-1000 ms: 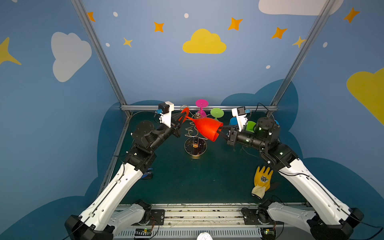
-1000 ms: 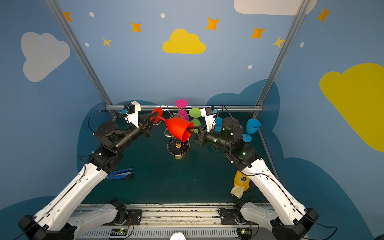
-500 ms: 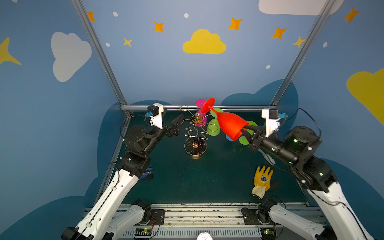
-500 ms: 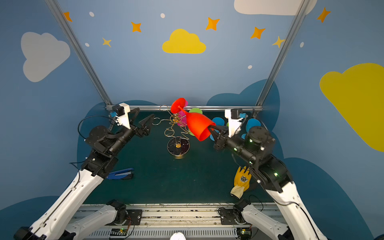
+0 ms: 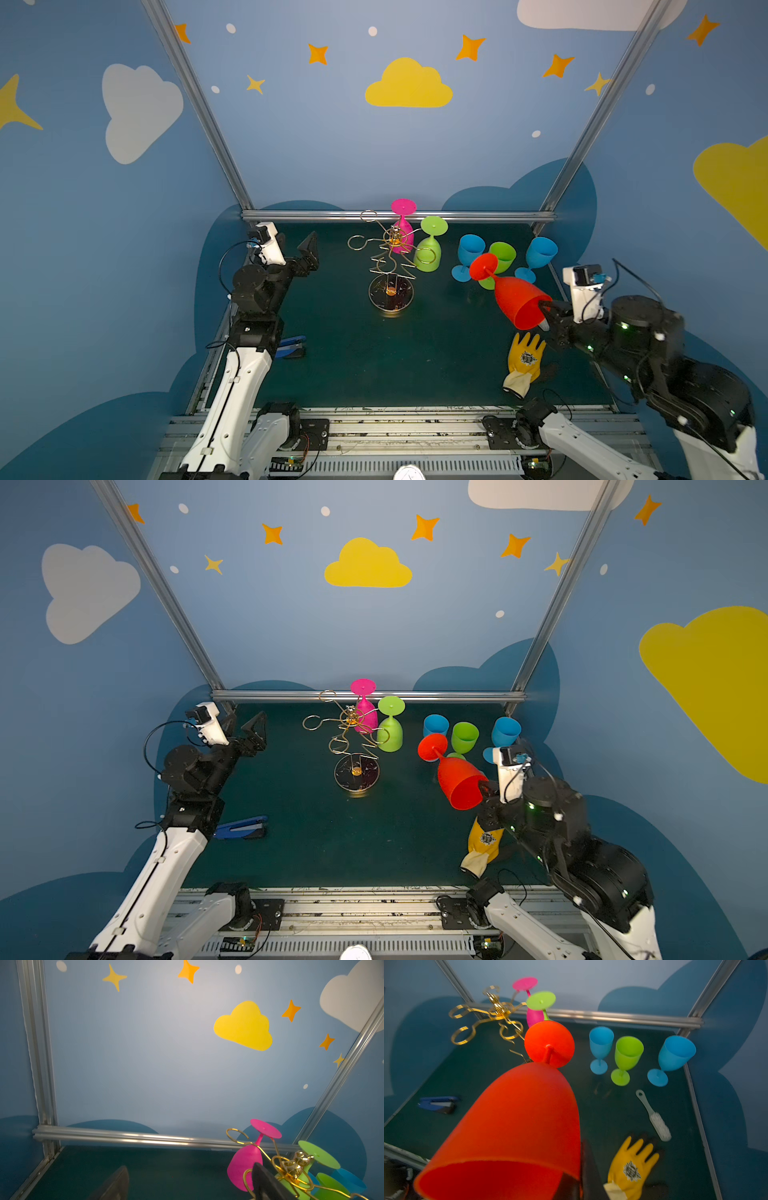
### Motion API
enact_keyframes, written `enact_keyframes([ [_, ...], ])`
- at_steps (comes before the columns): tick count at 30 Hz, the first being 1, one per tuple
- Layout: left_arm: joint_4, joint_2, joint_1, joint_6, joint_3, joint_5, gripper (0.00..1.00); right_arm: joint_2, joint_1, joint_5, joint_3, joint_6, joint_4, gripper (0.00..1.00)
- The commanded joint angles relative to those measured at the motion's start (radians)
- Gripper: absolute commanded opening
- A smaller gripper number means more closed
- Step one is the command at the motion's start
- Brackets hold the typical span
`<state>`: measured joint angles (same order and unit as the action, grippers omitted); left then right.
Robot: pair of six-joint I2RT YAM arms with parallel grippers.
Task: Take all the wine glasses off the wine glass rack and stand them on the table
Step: 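Carry the red glass with the right gripper toward the other glasses and lower it, then set the red glass upright on the table beside the cyan glasses and release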
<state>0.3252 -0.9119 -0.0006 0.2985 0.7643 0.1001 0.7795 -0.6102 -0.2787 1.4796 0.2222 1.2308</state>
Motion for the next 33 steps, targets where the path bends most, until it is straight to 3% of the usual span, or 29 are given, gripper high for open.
enact_keyframes([
  [1, 0.088, 0.023, 0.007, 0.000, -0.041, -0.013, 0.91, 0.076, 0.007, -0.043, -0.012, -0.021, 0.082, 0.00],
  [5, 0.105, 0.021, 0.020, 0.010, -0.086, -0.036, 0.90, 0.196, 0.038, -0.021, -0.019, -0.063, 0.068, 0.00],
  [13, 0.063, 0.054, 0.029, -0.024, -0.092, -0.037, 0.91, 0.401, 0.193, 0.145, -0.055, -0.144, -0.086, 0.00],
  [21, 0.040, 0.070, 0.029, -0.033, -0.106, -0.038, 0.90, 0.595, 0.290, 0.181, -0.064, -0.193, -0.199, 0.00],
  [29, 0.027, 0.069, 0.031, -0.032, -0.106, -0.040, 0.91, 0.779, 0.313, 0.176, 0.025, -0.192, -0.178, 0.00],
  [33, 0.025, 0.068, 0.031, -0.030, -0.106, -0.036, 0.91, 0.905, 0.314, 0.173, 0.156, -0.179, -0.075, 0.00],
])
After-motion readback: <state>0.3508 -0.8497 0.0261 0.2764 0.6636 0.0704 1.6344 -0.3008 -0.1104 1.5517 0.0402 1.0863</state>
